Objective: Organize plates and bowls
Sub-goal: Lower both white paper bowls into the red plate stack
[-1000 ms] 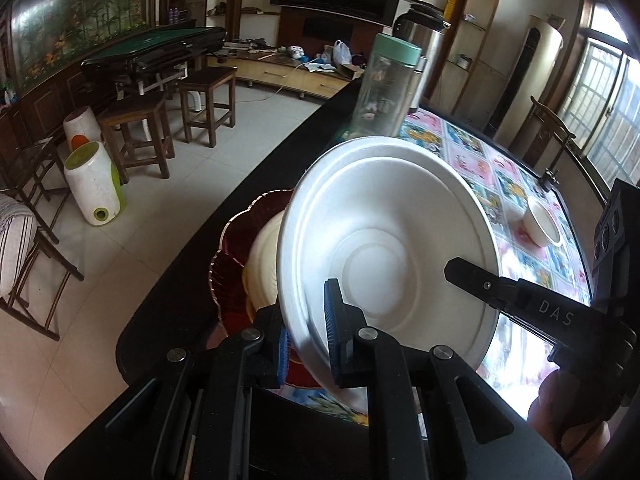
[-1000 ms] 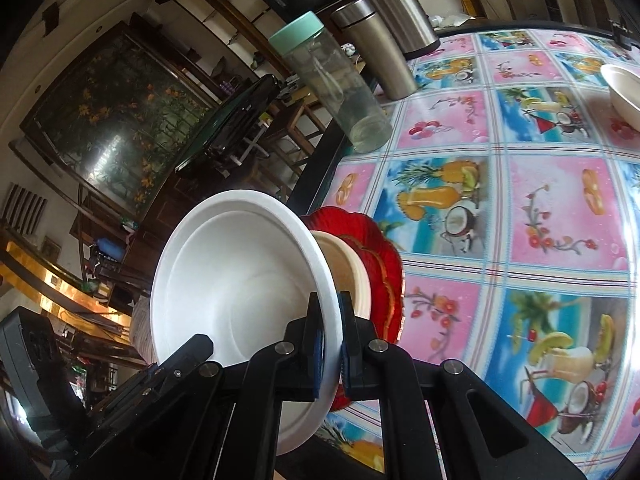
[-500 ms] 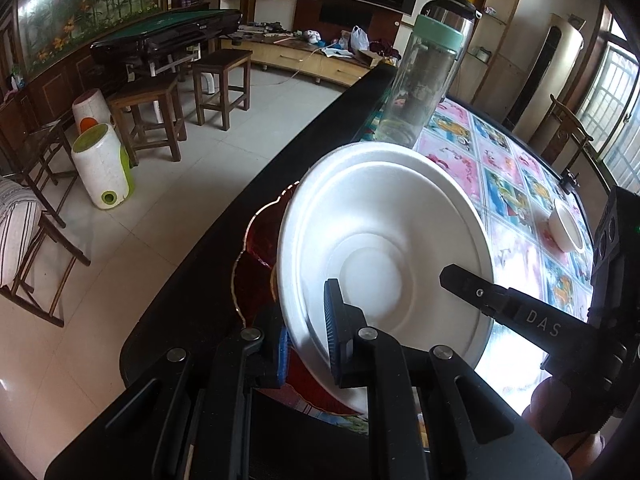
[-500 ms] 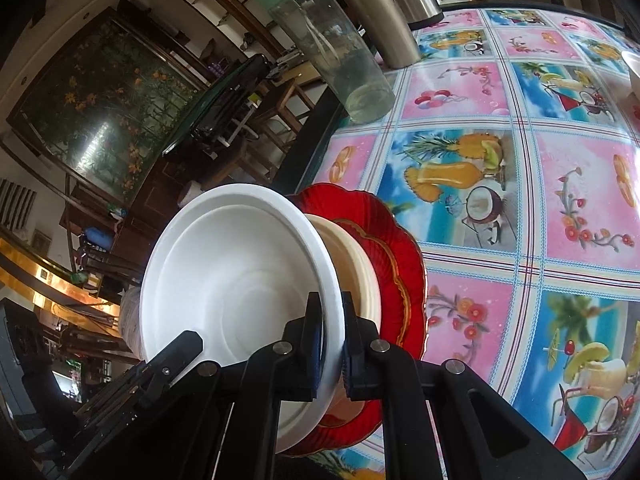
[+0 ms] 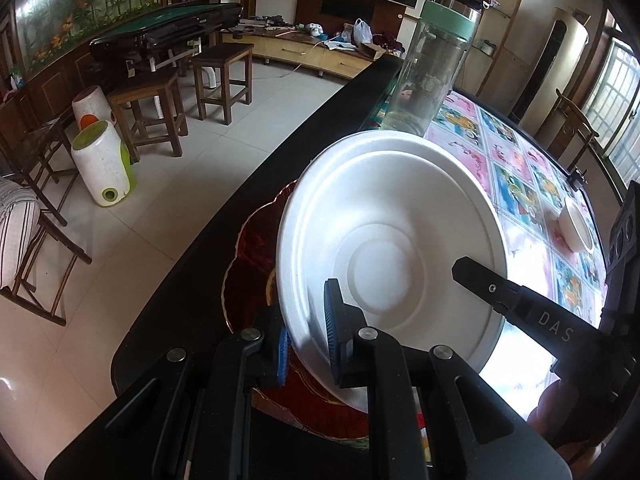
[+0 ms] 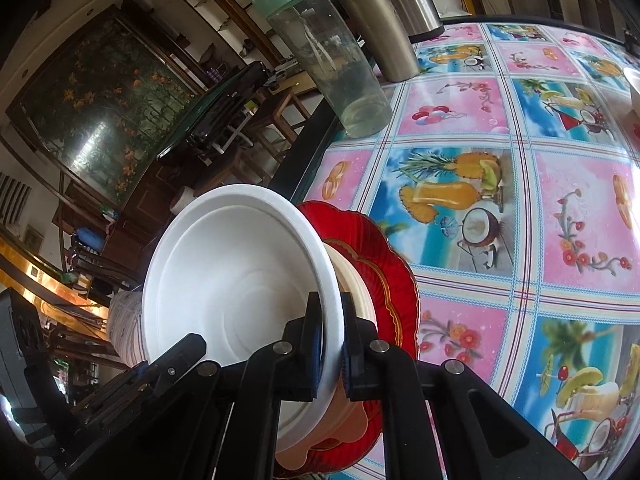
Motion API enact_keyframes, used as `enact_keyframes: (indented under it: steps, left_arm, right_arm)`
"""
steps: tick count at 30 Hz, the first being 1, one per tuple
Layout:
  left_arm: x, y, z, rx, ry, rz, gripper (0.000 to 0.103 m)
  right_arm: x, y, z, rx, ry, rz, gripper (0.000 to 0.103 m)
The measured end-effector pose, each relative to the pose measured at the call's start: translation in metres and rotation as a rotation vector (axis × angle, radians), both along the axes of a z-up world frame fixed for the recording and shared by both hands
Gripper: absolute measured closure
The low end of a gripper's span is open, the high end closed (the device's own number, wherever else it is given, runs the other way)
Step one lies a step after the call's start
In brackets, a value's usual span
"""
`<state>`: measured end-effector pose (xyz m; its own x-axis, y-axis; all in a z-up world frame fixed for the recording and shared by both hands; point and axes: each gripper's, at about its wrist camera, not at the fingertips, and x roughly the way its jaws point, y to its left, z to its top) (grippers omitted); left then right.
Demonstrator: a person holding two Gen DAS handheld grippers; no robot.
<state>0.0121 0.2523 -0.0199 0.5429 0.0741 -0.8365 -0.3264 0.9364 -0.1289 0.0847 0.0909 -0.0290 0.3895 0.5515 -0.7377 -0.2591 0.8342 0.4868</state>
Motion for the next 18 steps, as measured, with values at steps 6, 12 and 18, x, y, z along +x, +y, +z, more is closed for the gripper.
enact_keyframes:
  steps: [6,12,18]
  left_arm:
    - [0.002,0.009,-0.002,-0.028,0.012,0.014,0.090]
    - [0.003,0.018,-0.006,-0.069,0.026,0.025,0.090]
    - [0.002,0.017,-0.002,-0.063,0.018,0.029,0.090]
  right_arm:
    - [0.001,0.005,0.001,-0.029,-0.020,0.009,0.094]
    - [0.001,0.003,0.000,-0.033,-0.017,0.010,0.095]
    - [0.001,-0.001,0.002,-0.021,0.005,0.005,0.095]
